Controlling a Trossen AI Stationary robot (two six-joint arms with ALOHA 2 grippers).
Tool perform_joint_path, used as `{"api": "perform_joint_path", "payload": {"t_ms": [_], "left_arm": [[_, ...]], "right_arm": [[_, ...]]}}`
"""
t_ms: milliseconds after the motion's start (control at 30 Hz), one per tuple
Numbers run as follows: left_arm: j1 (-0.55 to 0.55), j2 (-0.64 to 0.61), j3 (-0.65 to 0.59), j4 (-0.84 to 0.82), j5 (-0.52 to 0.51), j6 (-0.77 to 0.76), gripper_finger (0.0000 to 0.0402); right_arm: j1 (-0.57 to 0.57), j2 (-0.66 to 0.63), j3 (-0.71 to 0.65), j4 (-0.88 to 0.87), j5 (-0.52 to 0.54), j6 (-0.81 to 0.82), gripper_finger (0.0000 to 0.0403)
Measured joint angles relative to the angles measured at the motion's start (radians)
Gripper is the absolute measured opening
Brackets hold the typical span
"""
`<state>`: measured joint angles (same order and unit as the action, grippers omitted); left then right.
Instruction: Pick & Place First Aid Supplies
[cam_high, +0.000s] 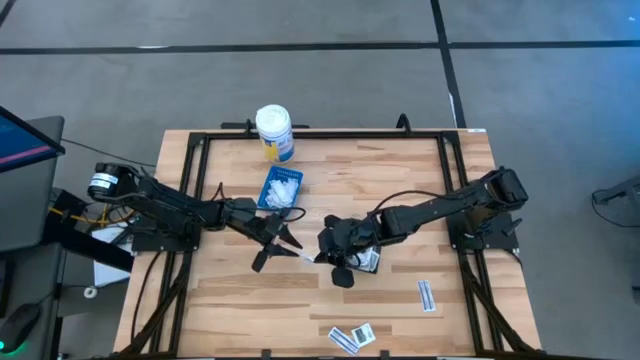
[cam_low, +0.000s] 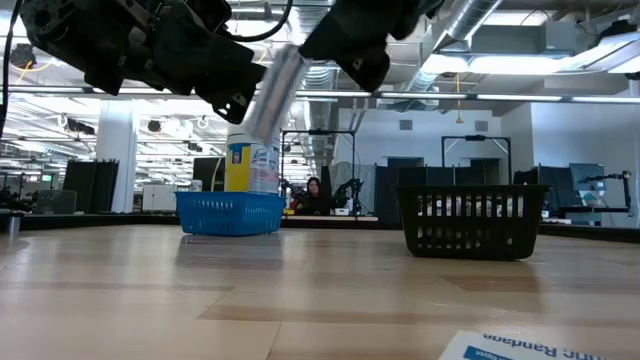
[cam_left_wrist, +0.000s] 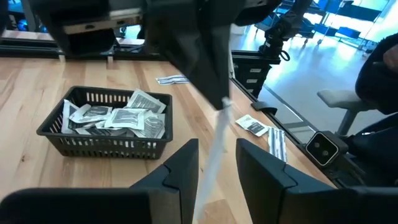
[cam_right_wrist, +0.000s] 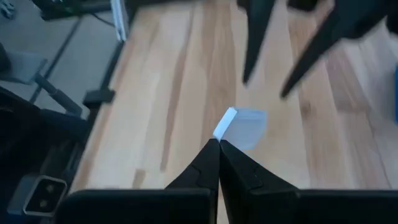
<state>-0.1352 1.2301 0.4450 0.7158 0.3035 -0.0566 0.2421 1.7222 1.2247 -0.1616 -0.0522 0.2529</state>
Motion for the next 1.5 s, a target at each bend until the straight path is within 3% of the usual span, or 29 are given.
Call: {"api": "perform_joint_path", "payload": {"t_ms": [367,533,633,867,1100,1267,1500], "left_arm": [[0.0,0.0,0.0,0.0,0.0,-0.003,0.0108],[0.0,0.0,0.0,0.0,0.0,-0.003,0.0106],[0.0,0.0,0.0,0.0,0.0,-0.002,0.0089],[0.001,0.0,0.001,-0.001,-0.001,0.0,0.0009],[0.008,0.0,0.001,-0.036,-0.032,0.0,0.0011],[0.008,0.0,0.001,-0.065,-0.181,0.0,0.0008],[0.031,0.0,0.001,-0.155,-0.645,-0.003,0.001]], "right_arm": [[-0.018,0.0,0.0,0.111,0.005,-0.037,0.0001],[-0.018,0.0,0.0,0.121,0.103,-0.093,0.0001],[-0.018,0.0,0.0,0.111,0.146,-0.095,0.0001],[-0.015,0.0,0.0,0.102,0.172,-0.038,0.0007],[-0.008,0.0,0.001,0.046,0.182,-0.043,0.0033],[-0.009,0.0,0.001,0.042,0.184,-0.043,0.0049],[-0.017,0.0,0.001,0.034,0.184,-0.043,0.0051]]}}
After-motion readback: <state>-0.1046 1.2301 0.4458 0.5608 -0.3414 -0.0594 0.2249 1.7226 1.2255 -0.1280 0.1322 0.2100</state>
